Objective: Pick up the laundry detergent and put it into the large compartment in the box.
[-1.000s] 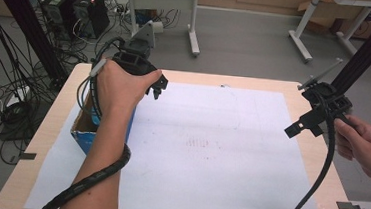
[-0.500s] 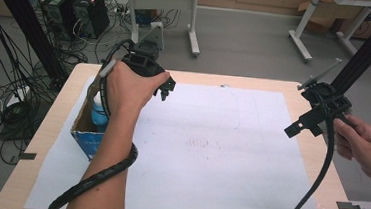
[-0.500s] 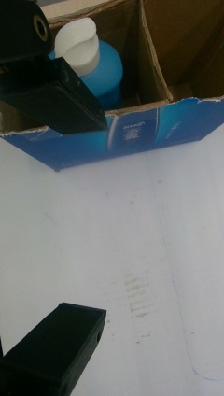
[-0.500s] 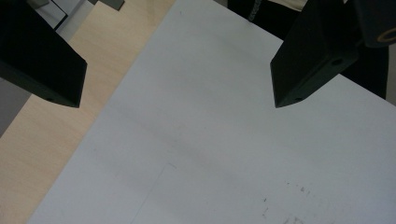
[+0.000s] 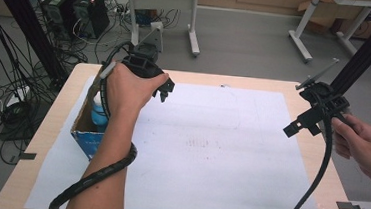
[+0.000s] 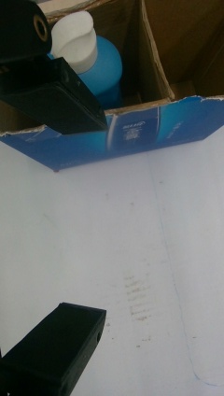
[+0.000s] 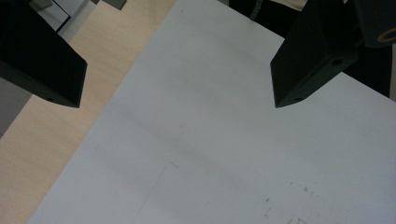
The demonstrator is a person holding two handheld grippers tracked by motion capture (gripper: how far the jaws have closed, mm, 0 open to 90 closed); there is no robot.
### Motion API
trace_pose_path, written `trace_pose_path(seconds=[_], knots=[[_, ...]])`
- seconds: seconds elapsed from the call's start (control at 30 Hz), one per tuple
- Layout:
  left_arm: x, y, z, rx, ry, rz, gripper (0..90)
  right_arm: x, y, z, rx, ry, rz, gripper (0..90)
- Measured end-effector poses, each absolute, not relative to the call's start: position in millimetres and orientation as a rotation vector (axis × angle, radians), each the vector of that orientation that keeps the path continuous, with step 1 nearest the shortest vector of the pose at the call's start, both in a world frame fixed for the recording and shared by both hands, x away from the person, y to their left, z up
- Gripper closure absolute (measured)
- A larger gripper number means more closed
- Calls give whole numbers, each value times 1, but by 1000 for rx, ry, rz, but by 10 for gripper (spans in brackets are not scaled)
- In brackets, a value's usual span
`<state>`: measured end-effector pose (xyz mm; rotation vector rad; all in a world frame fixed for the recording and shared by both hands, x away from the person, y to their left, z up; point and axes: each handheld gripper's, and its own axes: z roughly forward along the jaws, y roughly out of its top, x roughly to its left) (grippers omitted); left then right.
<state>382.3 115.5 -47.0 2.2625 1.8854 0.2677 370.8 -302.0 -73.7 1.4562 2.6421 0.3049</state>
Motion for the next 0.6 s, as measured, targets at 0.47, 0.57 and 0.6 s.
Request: trace_pose_path(seconds=[0.47,0.57,0.6], knots=[[376,119,-44,2244,1884,286,95,367,-302,-72,1452,2635,309,37],[376,119,-44,2244,1883,287,95,365,-303,-72,1453,2631,313,37],[375,119,-44,2244,1884,289,95,365,-303,-72,1454,2631,313,37]])
